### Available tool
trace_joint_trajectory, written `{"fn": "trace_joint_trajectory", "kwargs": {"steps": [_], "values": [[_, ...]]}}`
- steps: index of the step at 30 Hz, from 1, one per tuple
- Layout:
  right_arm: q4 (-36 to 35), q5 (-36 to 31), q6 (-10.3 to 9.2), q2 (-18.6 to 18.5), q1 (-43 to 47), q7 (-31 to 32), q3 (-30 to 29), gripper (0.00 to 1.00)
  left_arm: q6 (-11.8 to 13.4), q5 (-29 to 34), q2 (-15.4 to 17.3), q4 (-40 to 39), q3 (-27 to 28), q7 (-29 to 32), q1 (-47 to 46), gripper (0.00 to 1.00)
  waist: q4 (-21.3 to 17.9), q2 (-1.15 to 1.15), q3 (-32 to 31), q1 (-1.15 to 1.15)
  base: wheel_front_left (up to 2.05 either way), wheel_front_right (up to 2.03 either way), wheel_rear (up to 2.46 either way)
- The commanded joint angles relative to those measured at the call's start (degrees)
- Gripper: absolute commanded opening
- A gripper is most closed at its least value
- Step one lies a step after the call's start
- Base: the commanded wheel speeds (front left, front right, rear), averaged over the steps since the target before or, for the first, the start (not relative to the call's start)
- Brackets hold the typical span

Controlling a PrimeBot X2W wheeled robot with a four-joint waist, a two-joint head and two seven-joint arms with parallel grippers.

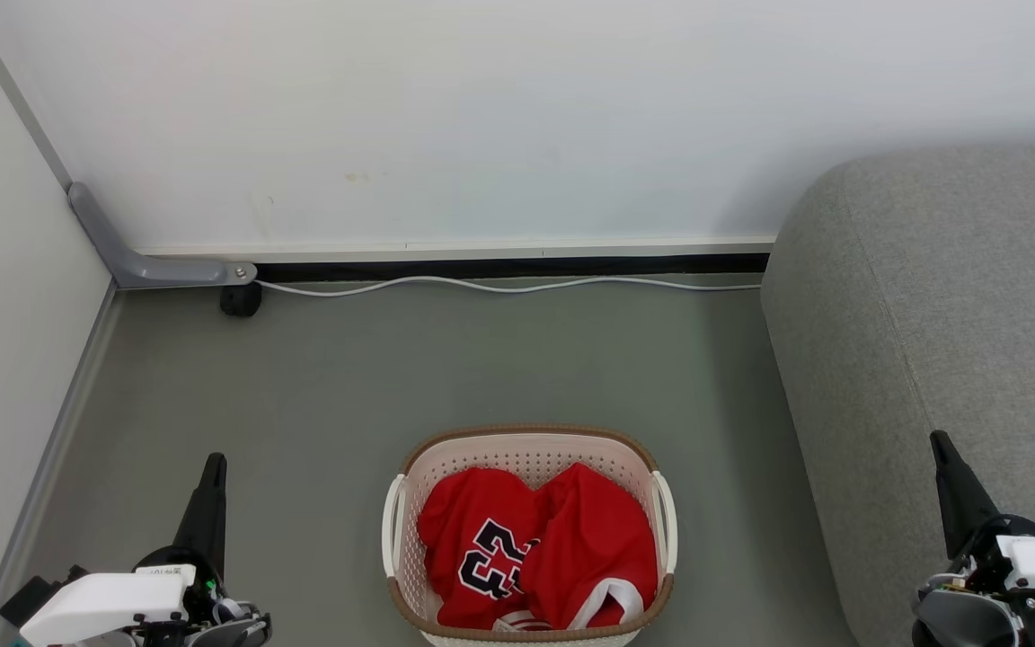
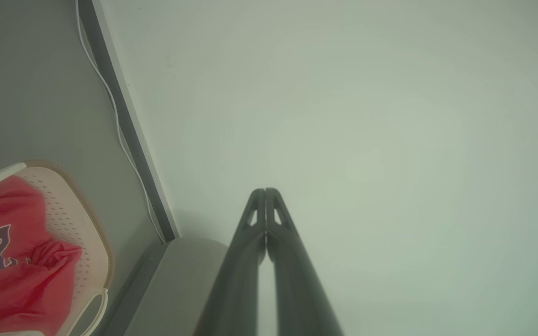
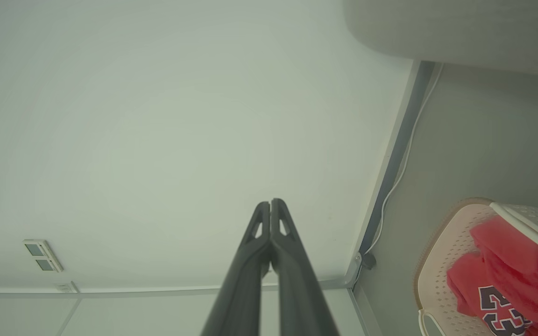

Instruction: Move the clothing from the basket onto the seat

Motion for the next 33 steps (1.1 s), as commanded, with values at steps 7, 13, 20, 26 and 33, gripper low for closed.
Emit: {"fn": "trace_joint_trajectory", "kwargs": {"steps": [7, 13, 20, 26, 33], "values": [[-1.7, 0.7, 0.25, -0.6, -0.9, 0.4, 1.0, 0.0, -0.4, -0.2, 1.1, -1.6, 1.8, 0.3, -3.3, 0.0, 0.0, 0.0, 0.0, 0.0, 0.0, 0.0, 0.0], [-1.7, 0.7, 0.25, -0.6, -0.9, 0.4, 1.0, 0.0, -0.4, -0.2, 1.1, -1.6, 1.8, 0.3, -3.3, 0.0, 0.0, 0.0, 0.0, 0.0, 0.0, 0.0, 0.0], [-1.7, 0.7, 0.25, -0.6, -0.9, 0.4, 1.0, 0.0, -0.4, -0.2, 1.1, -1.6, 1.8, 0.3, -3.3, 0.0, 0.0, 0.0, 0.0, 0.0, 0.0, 0.0, 0.0], [-1.7, 0.7, 0.25, -0.6, -0.9, 0.4, 1.0, 0.0, -0.4, -0.2, 1.1, -1.6, 1.8, 0.3, -3.3, 0.0, 0.0, 0.0, 0.0, 0.0, 0.0, 0.0, 0.0], [-1.7, 0.7, 0.25, -0.6, -0.9, 0.4, 1.0, 0.0, -0.4, -0.2, 1.1, -1.6, 1.8, 0.3, -3.3, 0.0, 0.0, 0.0, 0.0, 0.0, 0.0, 0.0, 0.0]]}}
